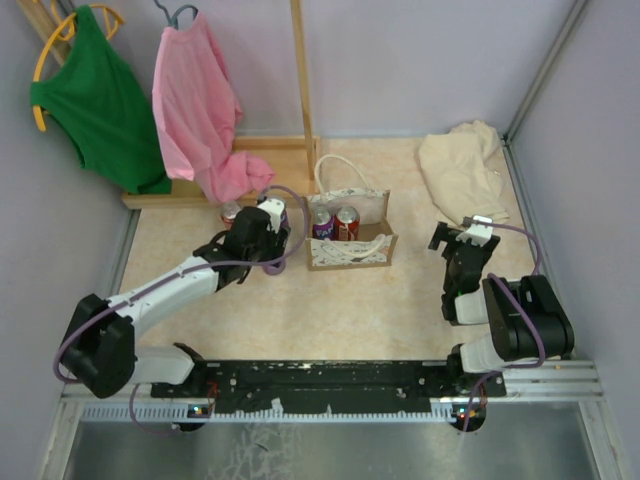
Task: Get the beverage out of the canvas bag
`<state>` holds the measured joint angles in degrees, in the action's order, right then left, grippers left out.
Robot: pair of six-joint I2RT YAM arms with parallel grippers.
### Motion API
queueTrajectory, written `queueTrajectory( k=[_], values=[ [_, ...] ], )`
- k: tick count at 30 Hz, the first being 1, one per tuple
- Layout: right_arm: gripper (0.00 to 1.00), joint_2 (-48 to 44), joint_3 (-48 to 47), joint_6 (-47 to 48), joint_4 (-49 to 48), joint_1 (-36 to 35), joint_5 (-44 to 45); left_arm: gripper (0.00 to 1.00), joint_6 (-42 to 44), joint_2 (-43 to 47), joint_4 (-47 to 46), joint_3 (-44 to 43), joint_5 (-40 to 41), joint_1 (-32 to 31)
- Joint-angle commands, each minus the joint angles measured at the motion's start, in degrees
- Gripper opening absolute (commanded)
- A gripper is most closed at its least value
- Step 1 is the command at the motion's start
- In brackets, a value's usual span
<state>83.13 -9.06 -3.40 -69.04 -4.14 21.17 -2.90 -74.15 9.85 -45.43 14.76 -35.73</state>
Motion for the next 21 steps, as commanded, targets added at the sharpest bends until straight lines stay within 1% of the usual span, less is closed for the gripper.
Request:
queueTrajectory(
  k=[1,3,5,6,8,9,10,11,12,13,21],
  values=[
    [0.99,0.1,-0.77,0.62,-2.42,-0.49,0.98,0.03,-1.03,-0.44,-6.07,0.45,2.44,0.22],
    [0.99,0.08,-0.78,0.67,-2.45,-0.52,0.98,0.09,-1.15,-0.65,-6.24,0.65,2.43,0.22],
    [0.99,0.1,-0.78,0.63,-2.42,-0.52,0.98,0.27,-1.47,-0.81,-5.85,0.58,2.5,0.2],
    [0.99,0.1,-0.77,0.65,-2.42,-0.52,0.92,0.32,-1.5,-0.82,-5.51,0.56,2.52,0.21],
    [0.99,0.1,-0.78,0.59,-2.42,-0.51,0.97,0.4,-1.78,-1.06,-4.57,0.31,2.77,0.22],
    [0.99,0.1,-0.78,0.59,-2.43,-0.51,0.93,0.46,-1.96,-1.09,-3.98,0.21,2.87,0.22],
    [0.99,0.1,-0.78,0.64,-2.44,-0.52,0.98,0.54,-2.18,-1.21,-3.35,0.02,2.98,0.22],
    [0.99,0.1,-0.78,0.63,-2.46,-0.52,0.98,0.69,-2.52,-1.13,-2.72,-0.16,3.11,0.22],
    [0.99,0.1,-0.78,0.66,-2.42,-0.51,0.97,0.89,-2.76,-1.05,-2.24,-0.29,3.11,0.22],
    [0.99,0.1,-0.78,0.6,-2.42,-0.51,0.91,0.99,-2.83,-0.99,-1.92,-0.36,2.97,0.22],
    [0.99,0.1,-0.78,0.66,-2.42,-0.52,0.98,1.0,-3.63,0.89,0.76,-2.07,3.01,0.15]
  ],
)
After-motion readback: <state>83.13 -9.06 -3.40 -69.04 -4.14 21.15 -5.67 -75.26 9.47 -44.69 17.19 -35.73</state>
